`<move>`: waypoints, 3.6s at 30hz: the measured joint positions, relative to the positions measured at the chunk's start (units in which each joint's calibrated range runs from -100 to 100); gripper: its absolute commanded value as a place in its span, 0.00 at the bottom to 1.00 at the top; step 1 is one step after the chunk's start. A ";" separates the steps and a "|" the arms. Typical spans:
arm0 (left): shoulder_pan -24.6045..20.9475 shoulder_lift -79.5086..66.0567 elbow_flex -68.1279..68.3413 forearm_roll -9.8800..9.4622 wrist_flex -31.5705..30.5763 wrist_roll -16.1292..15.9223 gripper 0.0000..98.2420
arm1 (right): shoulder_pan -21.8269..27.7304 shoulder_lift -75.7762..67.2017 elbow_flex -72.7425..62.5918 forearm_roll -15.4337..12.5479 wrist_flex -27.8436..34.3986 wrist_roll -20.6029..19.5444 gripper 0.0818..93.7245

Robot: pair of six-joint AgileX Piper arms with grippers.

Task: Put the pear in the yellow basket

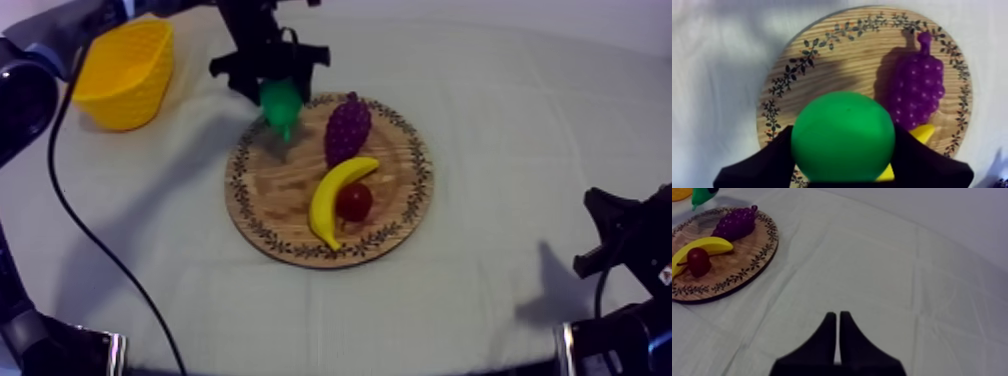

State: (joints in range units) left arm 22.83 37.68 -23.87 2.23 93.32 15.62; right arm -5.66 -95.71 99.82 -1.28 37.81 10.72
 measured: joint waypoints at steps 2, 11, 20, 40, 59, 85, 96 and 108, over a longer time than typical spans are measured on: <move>0.00 -2.45 -0.40 -0.14 0.94 0.09 0.54 | 0.00 0.00 0.00 0.00 0.00 0.00 0.00; 0.62 -10.97 -3.90 -0.67 6.30 0.42 0.54 | 0.00 0.00 0.00 0.00 0.00 0.00 0.00; 0.32 -14.07 -3.05 -0.62 6.62 0.27 0.54 | 0.00 0.00 0.00 0.00 0.00 0.00 0.00; -9.76 -17.47 0.25 -2.60 6.53 -3.13 0.54 | 0.00 0.00 0.00 0.00 0.00 0.03 0.00; -24.12 -20.69 2.97 -5.20 6.55 -8.62 0.54 | 0.00 0.00 0.00 0.00 0.00 0.00 0.00; -27.37 -8.29 -4.24 -4.74 5.52 -11.64 0.57 | 0.00 0.00 0.00 0.00 0.00 0.00 0.00; -27.46 3.52 -14.78 -3.50 5.16 -12.57 0.57 | 0.00 0.00 0.00 0.00 0.00 0.00 0.00; -28.61 15.45 -24.83 -2.70 5.30 -13.70 0.56 | 0.00 0.00 0.00 0.00 0.00 -0.02 0.00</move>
State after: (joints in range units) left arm -5.78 53.14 -48.70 -0.47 98.62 1.91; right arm -5.66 -95.71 99.82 -1.28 37.81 10.70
